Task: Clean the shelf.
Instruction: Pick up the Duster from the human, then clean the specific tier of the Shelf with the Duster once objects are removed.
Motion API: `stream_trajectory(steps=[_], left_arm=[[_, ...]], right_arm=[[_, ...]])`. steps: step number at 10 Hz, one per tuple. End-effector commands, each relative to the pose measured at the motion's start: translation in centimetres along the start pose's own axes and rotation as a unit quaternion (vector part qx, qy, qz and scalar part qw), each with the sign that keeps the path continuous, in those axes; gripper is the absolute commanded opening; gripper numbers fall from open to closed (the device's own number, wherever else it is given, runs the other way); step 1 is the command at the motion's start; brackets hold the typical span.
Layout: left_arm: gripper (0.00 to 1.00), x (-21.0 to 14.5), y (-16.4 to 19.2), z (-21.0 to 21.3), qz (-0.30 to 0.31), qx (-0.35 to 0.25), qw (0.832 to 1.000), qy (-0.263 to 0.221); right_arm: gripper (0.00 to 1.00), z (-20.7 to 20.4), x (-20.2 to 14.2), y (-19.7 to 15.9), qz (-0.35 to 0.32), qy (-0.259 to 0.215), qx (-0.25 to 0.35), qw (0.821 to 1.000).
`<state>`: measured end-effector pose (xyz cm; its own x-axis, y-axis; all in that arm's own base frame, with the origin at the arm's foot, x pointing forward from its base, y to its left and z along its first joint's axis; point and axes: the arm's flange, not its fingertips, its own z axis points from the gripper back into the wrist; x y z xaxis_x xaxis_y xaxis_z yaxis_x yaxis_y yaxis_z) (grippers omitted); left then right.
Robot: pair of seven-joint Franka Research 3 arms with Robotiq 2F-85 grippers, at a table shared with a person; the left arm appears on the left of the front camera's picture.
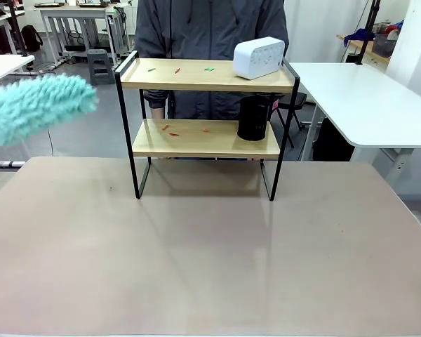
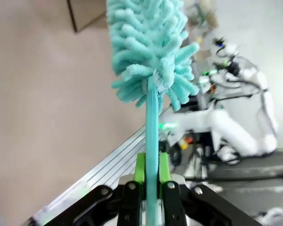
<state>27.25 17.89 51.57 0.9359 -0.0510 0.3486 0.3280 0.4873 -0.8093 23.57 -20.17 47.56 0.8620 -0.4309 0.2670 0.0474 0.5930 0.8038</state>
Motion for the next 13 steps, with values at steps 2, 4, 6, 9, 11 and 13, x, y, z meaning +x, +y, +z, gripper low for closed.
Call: stream_trajectory(steps=[2, 4, 6, 9, 11, 13], left_arm=[[0.00, -5.2, 2.3, -0.3, -0.073, 0.038, 0.996, -0.025], [0.00, -4.9, 1.9, 0.4, -0.049, 0.026, 0.998, -0.001], [0.00, -4.9, 1.9, 0.4, -0.049, 0.026, 0.998, -0.001], [0.00, -4.9, 1.9, 0.4, -0.049, 0.026, 0.998, -0.001], [0.00, -4.9, 1.9, 0.4, -0.049, 0.026, 0.998, -0.001], [0.00, -4.9, 1.9, 0.4, -0.049, 0.026, 0.998, -0.001]], right_arm=[[1.00, 0.0, 0.1, 0.1, 0.012, -0.006, 0.013, 1.000], [1.00, 0.0, 0.1, 0.1, 0.012, -0.006, 0.013, 1.000], [1.00, 0.0, 0.1, 0.1, 0.012, -0.006, 0.013, 1.000], [1.00, 0.0, 0.1, 0.1, 0.012, -0.006, 0.013, 1.000], [1.00, 0.0, 0.1, 0.1, 0.012, -0.006, 0.013, 1.000], [1.00, 0.0, 0.1, 0.1, 0.012, -0.006, 0.013, 1.000]])
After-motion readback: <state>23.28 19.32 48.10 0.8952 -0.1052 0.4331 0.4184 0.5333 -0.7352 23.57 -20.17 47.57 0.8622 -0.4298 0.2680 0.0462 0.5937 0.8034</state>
